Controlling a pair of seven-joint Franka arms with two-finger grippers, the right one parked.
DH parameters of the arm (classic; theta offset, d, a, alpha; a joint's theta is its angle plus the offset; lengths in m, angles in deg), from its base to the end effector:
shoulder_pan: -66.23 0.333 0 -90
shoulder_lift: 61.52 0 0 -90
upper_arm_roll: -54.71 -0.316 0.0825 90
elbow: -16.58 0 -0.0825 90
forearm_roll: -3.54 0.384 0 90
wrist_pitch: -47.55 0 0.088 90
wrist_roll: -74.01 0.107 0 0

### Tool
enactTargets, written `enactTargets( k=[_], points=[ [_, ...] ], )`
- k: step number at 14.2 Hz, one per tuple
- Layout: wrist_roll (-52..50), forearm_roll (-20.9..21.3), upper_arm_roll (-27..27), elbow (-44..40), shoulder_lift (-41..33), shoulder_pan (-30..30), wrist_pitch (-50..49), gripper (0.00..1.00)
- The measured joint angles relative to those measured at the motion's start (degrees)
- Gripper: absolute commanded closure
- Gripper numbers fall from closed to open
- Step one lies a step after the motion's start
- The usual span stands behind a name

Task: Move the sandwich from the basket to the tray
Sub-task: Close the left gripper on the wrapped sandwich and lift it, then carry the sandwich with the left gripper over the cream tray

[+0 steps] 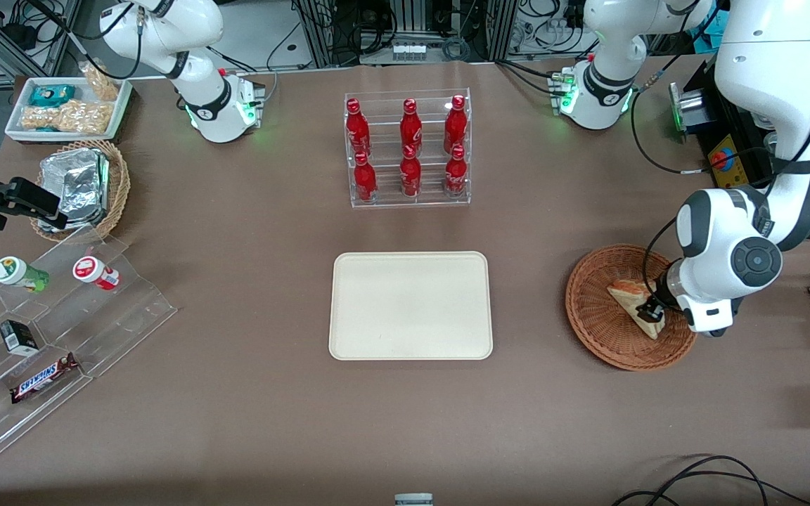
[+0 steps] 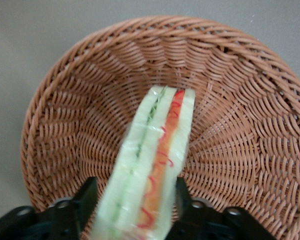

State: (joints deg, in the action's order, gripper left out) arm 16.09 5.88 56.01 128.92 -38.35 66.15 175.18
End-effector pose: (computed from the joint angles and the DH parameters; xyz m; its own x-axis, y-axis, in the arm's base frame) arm 0.6005 -0.0128 0.2569 0.5690 0.8204 -0.0561 0.8110 -0.5711 -0.1267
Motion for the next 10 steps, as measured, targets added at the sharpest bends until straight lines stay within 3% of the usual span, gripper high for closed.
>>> enactTargets(
  k=[4,7,10],
  points=[
    [-0.7,-0.4,0.2,-1.5,-0.1,-0.2,-3.0,0.89],
    [-0.7,-0.4,1.2,-8.6,-0.3,-1.0,-15.0,0.89],
    [-0.3,-0.5,6.0,-12.6,-0.4,-1.4,-18.9,0.89]
  ],
)
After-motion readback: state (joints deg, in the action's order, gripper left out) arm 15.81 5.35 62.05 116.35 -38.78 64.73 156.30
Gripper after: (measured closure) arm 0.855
